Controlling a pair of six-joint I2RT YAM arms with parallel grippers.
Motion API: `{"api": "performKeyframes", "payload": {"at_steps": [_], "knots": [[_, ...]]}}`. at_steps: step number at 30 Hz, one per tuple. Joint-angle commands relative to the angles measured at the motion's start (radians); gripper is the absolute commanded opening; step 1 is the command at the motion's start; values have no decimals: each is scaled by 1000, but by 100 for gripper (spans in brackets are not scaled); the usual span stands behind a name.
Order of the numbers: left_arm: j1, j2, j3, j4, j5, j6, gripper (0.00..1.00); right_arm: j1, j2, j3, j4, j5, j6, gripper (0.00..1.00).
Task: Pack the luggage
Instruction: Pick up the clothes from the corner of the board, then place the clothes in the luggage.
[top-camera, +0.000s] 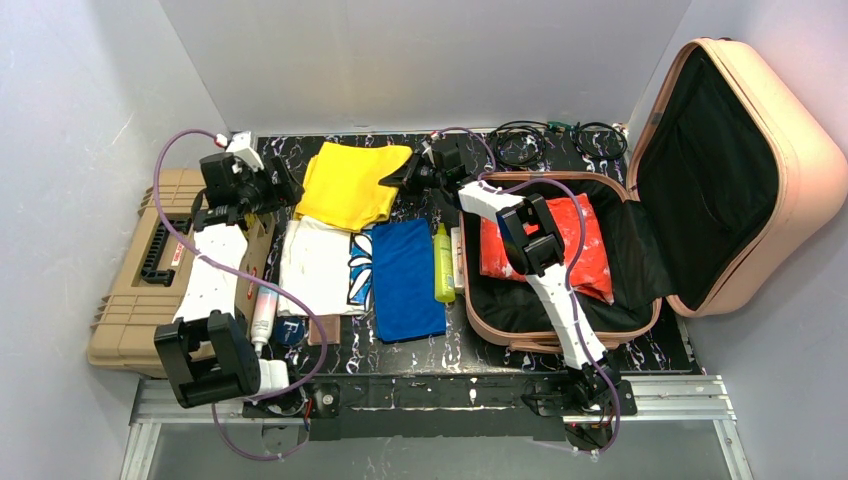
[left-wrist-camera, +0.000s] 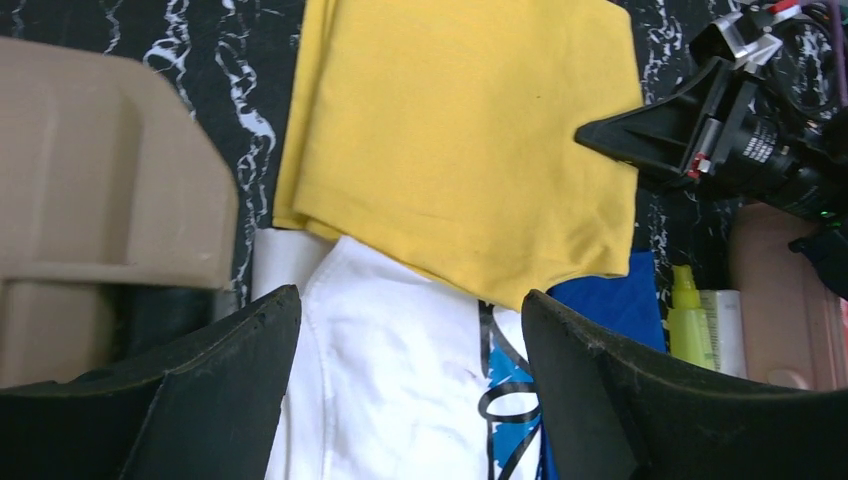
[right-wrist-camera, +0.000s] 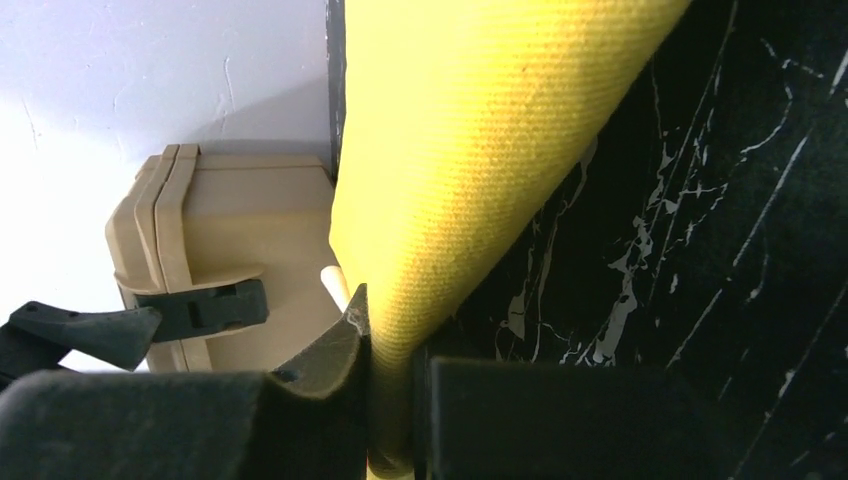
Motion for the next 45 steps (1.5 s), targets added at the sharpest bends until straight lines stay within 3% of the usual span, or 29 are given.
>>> {"api": "performKeyframes", "payload": {"at_steps": [1,4,15,22,33,39,45], "knots": [[46,-52,-15,-63,-51,31,79,42,70,3,-52,-18,-49,1],[77,-52,4,-121,-72,39,79,39,-9,33,-170,5,-124,1],[170,-153,-48,-165,-76,67,80,-7,-313,-21,-355,50,-199,1],[189,-195,-62,-185,-74,69,81,-42,-485,-169,-396,15,-247,1],[201,-234,-92,-187,-74,72,81,-67,-783,-323,-740,-53,-661,1],[201,-231,-91,-183,-63,53,81,-129,-935,-379,-929,-98,-871,1],[202,-228,-89,-179,-50,36,81,-253,-1073,-479,-1008,-121,-974,1]]}}
